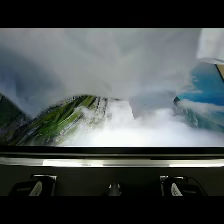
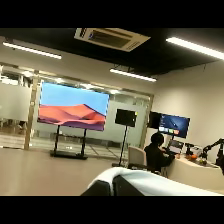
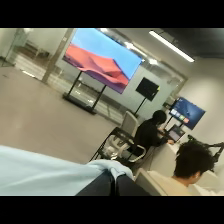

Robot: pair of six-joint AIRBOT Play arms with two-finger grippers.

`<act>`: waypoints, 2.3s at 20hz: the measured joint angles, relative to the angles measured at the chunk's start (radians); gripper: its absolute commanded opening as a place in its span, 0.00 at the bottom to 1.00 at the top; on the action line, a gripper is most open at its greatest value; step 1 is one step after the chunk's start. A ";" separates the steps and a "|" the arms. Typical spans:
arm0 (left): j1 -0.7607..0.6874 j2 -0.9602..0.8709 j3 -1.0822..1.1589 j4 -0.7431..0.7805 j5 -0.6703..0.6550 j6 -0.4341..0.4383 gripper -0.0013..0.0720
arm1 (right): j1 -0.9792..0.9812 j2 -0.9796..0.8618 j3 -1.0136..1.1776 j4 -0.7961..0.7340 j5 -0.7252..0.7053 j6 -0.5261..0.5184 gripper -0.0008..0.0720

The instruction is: Fold the shirts.

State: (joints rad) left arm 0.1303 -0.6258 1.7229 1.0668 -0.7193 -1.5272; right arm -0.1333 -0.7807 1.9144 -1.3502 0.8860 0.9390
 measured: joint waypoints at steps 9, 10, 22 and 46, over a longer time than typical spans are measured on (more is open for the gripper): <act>0.000 -0.085 0.000 0.025 -0.238 -0.026 0.05 | 0.000 -0.041 -0.001 -0.068 0.188 0.010 0.03; 0.000 -0.121 -0.014 0.029 -0.296 -0.028 0.05 | 0.000 -0.085 0.000 -0.071 0.240 0.010 0.03; -0.005 -0.755 -0.327 0.047 -0.350 0.006 0.05 | 0.000 -0.956 -0.002 0.122 0.485 0.075 0.03; -0.012 -1.128 -0.218 0.109 -0.655 0.110 0.05 | 0.035 -1.091 -0.182 0.025 0.731 0.136 0.03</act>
State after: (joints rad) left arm 0.1181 -1.7542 1.5047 1.1755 -1.3746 -1.4170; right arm -0.0986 -1.8717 1.7329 -1.3251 1.6173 1.0752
